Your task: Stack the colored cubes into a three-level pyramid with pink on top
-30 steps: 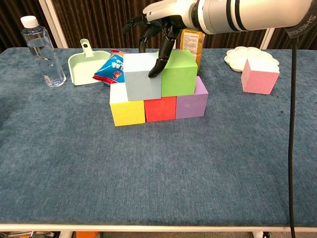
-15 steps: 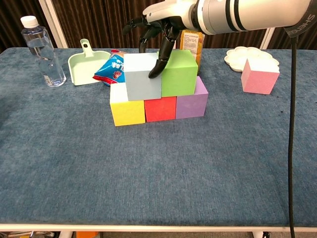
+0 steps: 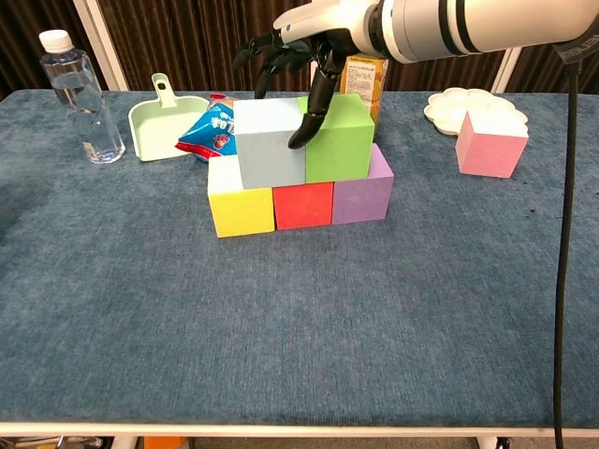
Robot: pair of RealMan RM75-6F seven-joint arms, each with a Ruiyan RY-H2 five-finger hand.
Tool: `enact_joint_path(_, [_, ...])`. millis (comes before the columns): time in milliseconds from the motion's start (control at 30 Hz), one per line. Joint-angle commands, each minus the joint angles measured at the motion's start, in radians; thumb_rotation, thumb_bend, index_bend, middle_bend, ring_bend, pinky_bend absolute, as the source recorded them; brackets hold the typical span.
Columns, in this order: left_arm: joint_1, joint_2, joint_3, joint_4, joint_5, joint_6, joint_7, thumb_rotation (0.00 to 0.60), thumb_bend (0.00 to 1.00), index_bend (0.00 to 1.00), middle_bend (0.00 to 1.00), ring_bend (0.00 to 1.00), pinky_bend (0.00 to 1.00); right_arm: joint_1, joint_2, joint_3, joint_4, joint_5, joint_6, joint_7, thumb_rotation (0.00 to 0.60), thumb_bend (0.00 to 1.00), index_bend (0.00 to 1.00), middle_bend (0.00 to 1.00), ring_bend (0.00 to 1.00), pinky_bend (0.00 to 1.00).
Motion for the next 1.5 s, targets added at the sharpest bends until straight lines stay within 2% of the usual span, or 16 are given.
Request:
enact_joint_path(33, [-0.001, 0.003, -0.001, -0.008, 0.005, 0.006, 0.005, 0.600, 0.06, 0.06, 0.02, 0.00, 0.09, -0.013, 0.018, 0.005, -0.025, -0.017, 0.014, 0.009, 0.600, 0.03, 0.00, 0.19, 0.00, 0.00])
enact_joint_path(233, [-0.002, 0.004, 0.002, -0.028, 0.013, 0.011, 0.021, 0.600, 0.06, 0.06, 0.02, 0.00, 0.09, -0.058, 0.077, 0.017, -0.100, -0.056, 0.067, 0.030, 0.600, 0.03, 0.00, 0.18, 0.00, 0.00])
enact_joint_path(467, [-0.004, 0.006, 0.004, -0.044, 0.017, 0.012, 0.042, 0.600, 0.06, 0.06, 0.02, 0.00, 0.09, -0.166, 0.193, 0.040, -0.211, -0.141, 0.195, 0.075, 0.600, 0.03, 0.00, 0.18, 0.00, 0.00])
enact_joint_path(567, [-0.004, 0.009, 0.002, -0.051, 0.015, 0.013, 0.044, 0.600, 0.06, 0.06, 0.02, 0.00, 0.09, -0.209, 0.259, 0.030, -0.238, -0.147, 0.232, 0.058, 0.600, 0.02, 0.00, 0.17, 0.00, 0.00])
enact_joint_path(700, [-0.002, 0.010, 0.003, -0.057, 0.013, 0.015, 0.046, 0.600, 0.06, 0.06, 0.02, 0.00, 0.09, -0.265, 0.302, -0.004, -0.243, -0.098, 0.333, -0.039, 0.600, 0.00, 0.00, 0.17, 0.00, 0.00])
enact_joint_path(867, [-0.005, 0.003, 0.010, -0.057, 0.016, 0.007, 0.049, 0.600, 0.06, 0.06, 0.02, 0.00, 0.09, -0.310, 0.276, -0.033, -0.185, 0.033, 0.384, -0.100, 0.600, 0.00, 0.00, 0.16, 0.00, 0.00])
enact_joint_path(1167, [-0.011, -0.003, 0.022, -0.051, 0.020, -0.015, 0.048, 0.600, 0.06, 0.06, 0.02, 0.00, 0.09, -0.284, 0.169, -0.081, -0.025, 0.277, 0.314, -0.235, 0.600, 0.00, 0.00, 0.11, 0.00, 0.00])
enact_joint_path(1500, [-0.017, -0.004, 0.022, -0.047, 0.014, -0.030, 0.047, 0.600, 0.06, 0.06, 0.02, 0.00, 0.09, -0.250, 0.058, -0.107, 0.123, 0.401, 0.289, -0.353, 0.600, 0.00, 0.00, 0.09, 0.00, 0.00])
